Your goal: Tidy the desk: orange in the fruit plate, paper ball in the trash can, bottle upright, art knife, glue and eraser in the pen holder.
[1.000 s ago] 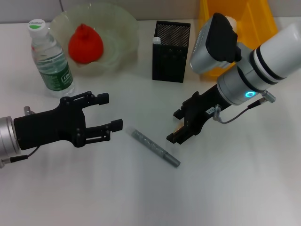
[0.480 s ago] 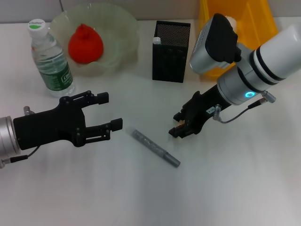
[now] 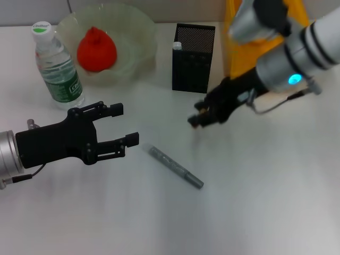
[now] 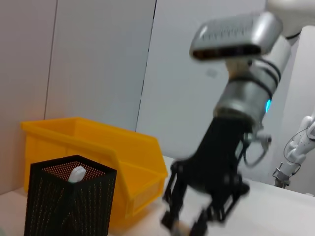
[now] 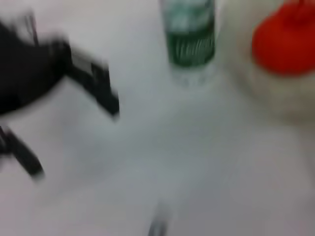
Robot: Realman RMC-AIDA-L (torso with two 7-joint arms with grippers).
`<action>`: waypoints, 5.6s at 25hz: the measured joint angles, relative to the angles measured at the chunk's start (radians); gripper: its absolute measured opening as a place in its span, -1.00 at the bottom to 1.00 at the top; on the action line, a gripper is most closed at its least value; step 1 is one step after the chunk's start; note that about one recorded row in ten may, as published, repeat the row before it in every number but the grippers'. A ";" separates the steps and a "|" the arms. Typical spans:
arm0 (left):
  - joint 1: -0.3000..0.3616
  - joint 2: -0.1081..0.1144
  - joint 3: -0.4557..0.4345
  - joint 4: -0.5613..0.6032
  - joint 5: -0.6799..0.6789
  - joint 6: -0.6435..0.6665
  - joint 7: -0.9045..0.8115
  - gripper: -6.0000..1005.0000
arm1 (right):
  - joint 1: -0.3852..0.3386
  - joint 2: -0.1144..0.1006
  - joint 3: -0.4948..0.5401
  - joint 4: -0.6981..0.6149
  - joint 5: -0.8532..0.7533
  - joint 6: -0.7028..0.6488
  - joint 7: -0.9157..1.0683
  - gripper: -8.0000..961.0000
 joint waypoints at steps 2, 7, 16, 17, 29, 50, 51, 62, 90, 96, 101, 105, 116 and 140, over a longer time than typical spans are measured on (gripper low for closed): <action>0.000 0.000 0.000 0.000 0.000 0.000 0.000 0.62 | -0.001 0.000 0.042 -0.022 0.008 -0.022 0.000 -0.15; -0.001 -0.004 0.000 0.000 0.000 0.000 0.001 0.62 | -0.031 -0.005 0.252 -0.084 0.163 -0.055 -0.009 -0.15; -0.001 -0.013 0.000 0.000 0.000 0.001 0.002 0.62 | -0.080 -0.004 0.311 -0.011 0.310 0.161 -0.069 -0.16; -0.001 -0.013 0.000 0.000 0.000 0.001 0.002 0.62 | -0.075 -0.005 0.309 0.017 0.324 0.181 -0.081 -0.16; -0.002 -0.014 0.000 0.000 0.000 0.001 0.003 0.62 | 0.016 -0.012 0.305 0.214 0.286 0.309 -0.086 -0.12; 0.005 -0.008 0.000 0.000 0.000 0.017 0.003 0.62 | 0.002 -0.011 0.314 0.140 0.329 0.139 -0.083 0.52; 0.005 -0.008 0.000 0.000 0.000 0.017 0.003 0.62 | 0.002 -0.011 0.314 0.140 0.329 0.139 -0.083 0.52; 0.021 0.039 0.009 0.003 0.009 0.079 -0.009 0.62 | 0.045 -0.050 0.173 0.068 0.236 -0.228 0.056 0.52; 0.054 0.047 0.000 0.018 0.063 0.098 -0.028 0.61 | 0.160 0.009 -0.310 0.091 0.021 -0.044 0.226 0.50; 0.055 0.045 0.000 0.018 0.063 0.098 -0.028 0.59 | 0.156 0.011 -0.401 0.090 0.034 0.002 0.222 0.45; 0.058 0.043 0.000 0.018 0.060 0.099 -0.028 0.59 | 0.157 0.012 -0.480 0.089 0.037 0.049 0.224 0.40; 0.059 0.040 0.000 0.018 0.058 0.099 -0.028 0.59 | 0.160 0.012 -0.524 0.092 0.042 0.073 0.228 0.35; 0.056 0.037 -0.001 0.018 0.057 0.096 -0.028 0.59 | 0.167 0.012 -0.584 0.112 0.073 0.123 0.224 0.12; 0.057 0.035 -0.011 0.018 0.052 0.097 -0.025 0.59 | 0.164 0.012 -0.664 0.134 0.111 0.173 0.234 -0.25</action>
